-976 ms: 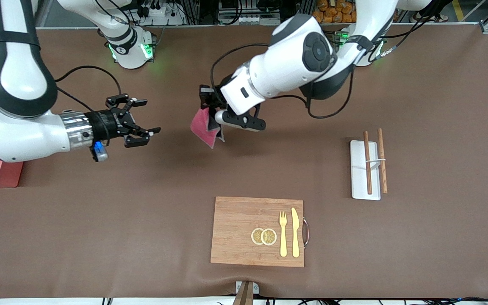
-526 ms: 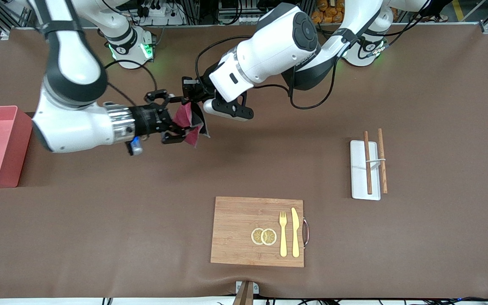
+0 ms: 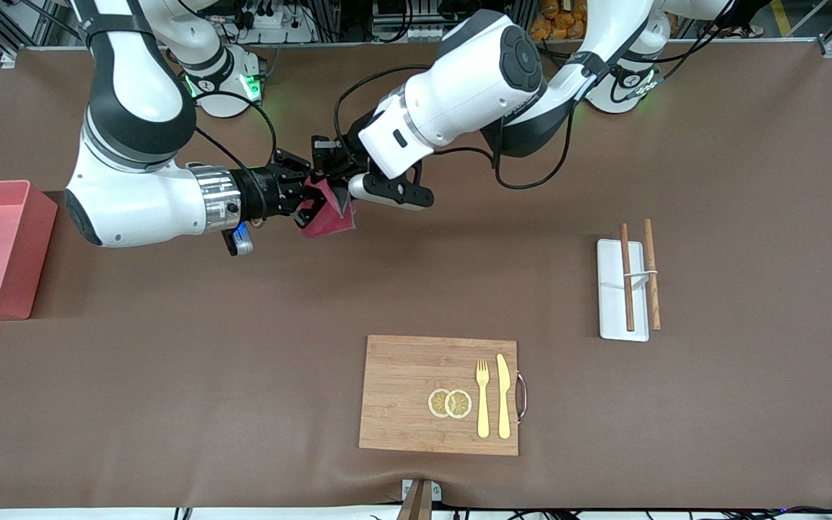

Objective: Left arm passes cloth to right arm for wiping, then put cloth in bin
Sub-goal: 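Grasp the cloth with the right gripper and open the left gripper, then carry the cloth with the right gripper while the left gripper withdraws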

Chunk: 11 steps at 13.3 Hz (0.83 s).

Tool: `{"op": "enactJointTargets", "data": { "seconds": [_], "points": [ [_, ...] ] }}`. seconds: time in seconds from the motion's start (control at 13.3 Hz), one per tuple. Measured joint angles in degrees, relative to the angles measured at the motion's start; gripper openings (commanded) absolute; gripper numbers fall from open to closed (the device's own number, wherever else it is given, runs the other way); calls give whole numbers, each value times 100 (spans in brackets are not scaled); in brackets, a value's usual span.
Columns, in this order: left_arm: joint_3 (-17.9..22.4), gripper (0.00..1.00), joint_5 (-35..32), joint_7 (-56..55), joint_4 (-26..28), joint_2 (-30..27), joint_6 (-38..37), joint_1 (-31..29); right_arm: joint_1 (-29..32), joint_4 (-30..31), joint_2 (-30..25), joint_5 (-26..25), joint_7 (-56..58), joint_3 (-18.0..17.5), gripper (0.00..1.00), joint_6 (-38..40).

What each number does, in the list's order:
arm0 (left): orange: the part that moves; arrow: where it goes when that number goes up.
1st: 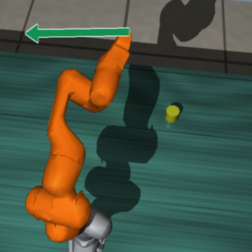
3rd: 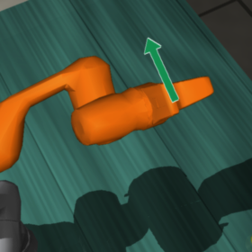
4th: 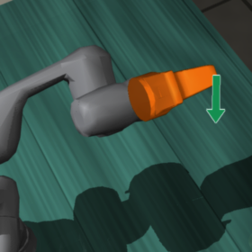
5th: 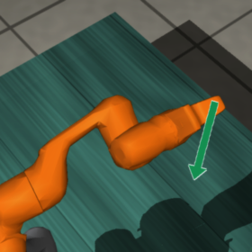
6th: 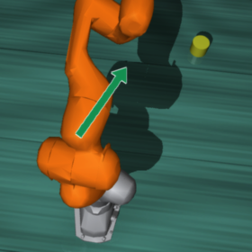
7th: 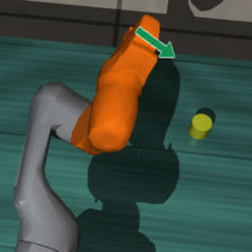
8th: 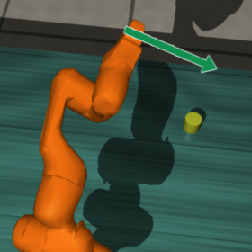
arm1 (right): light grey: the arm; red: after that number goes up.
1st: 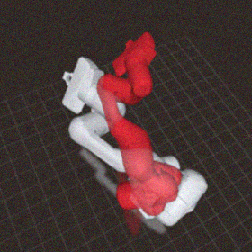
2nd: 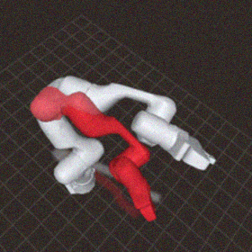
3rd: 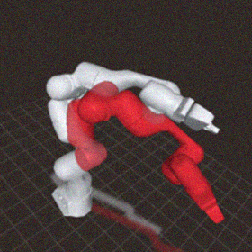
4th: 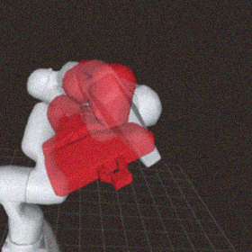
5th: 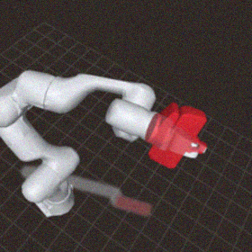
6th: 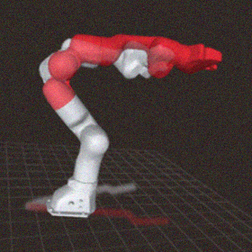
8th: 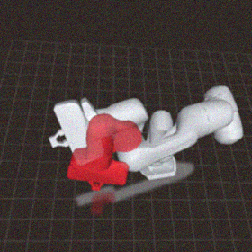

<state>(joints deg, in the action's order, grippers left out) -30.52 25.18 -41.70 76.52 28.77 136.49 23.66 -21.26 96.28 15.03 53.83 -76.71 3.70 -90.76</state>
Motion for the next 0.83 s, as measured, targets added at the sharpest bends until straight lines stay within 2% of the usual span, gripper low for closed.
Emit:
{"op": "enactJointTargets", "data": {
  "seconds": [0.23,0.38,0.6,0.83],
  "points": [
    [19,100,-805,286,55,-8,-26,-19,18,11,0,-40,168,27,0,-8],
    [26,100,-958,287,133,-21,-98,-89,24,24,0,-365,524,44,0,-60],
    [39,100,-982,374,136,-176,-766,-661,30,167,76,-1256,1234,55,0,-513],
    [53,100,-1016,517,142,-390,-1520,-1362,25,712,274,-1450,2159,49,0,-1542]
  ]
}}
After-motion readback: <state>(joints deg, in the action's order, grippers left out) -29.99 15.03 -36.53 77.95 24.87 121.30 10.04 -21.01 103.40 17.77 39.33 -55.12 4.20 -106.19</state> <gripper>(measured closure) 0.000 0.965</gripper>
